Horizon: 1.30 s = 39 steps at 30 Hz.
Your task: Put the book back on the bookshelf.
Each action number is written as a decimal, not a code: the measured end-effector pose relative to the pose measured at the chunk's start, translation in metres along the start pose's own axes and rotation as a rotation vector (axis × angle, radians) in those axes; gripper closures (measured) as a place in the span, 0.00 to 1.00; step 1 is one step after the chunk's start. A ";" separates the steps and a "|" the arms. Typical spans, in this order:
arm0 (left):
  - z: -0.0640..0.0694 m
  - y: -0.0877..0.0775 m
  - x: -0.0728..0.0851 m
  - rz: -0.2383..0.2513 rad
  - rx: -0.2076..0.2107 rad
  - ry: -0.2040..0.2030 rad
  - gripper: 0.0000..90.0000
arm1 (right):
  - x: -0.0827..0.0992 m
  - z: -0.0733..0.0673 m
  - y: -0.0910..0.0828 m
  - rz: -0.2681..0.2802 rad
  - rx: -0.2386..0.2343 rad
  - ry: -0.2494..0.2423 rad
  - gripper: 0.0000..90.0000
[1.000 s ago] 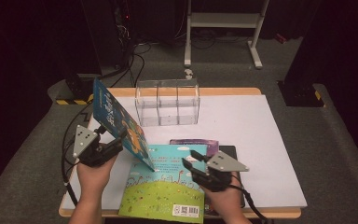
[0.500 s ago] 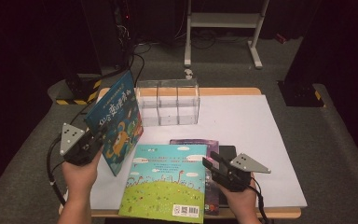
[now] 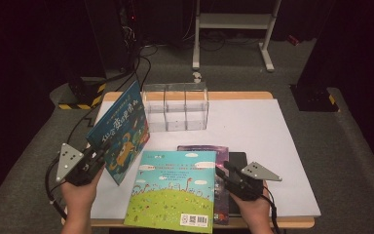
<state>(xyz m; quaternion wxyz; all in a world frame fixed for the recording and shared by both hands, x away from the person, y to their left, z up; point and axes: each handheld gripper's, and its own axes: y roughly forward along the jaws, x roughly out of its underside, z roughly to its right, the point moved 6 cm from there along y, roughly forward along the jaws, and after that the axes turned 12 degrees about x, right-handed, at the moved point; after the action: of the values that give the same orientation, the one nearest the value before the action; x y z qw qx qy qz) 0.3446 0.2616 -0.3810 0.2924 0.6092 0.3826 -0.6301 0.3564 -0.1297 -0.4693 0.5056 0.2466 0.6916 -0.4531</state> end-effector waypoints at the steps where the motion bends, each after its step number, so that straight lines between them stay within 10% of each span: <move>1: 0.001 0.000 0.000 -0.001 0.006 0.000 0.88 | 0.000 0.001 0.001 -0.001 0.005 0.001 0.64; 7: 0.001 -0.001 0.001 0.022 -0.020 0.035 0.85 | 0.005 0.005 0.004 -0.018 0.020 -0.002 0.63; 13: -0.006 -0.001 0.000 0.044 0.056 -0.057 0.87 | 0.007 0.013 0.003 -0.032 0.041 -0.022 0.62; 19: -0.004 0.002 0.004 0.009 0.035 0.019 0.86 | 0.015 0.031 -0.006 -0.037 0.093 -0.055 0.59; 28: -0.010 0.013 0.019 -0.033 0.055 -0.035 0.75 | 0.027 0.048 -0.012 -0.039 0.108 0.004 0.60; 39: -0.008 0.031 0.009 -0.102 0.026 -0.025 0.90 | 0.028 0.047 -0.012 -0.041 0.089 0.009 0.60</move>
<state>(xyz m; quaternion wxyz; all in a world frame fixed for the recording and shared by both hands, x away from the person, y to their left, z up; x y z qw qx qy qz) 0.3737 0.2525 -0.3933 0.2566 0.5845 0.4014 -0.6569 0.3587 -0.1794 -0.4946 0.4817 0.2565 0.6781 -0.4924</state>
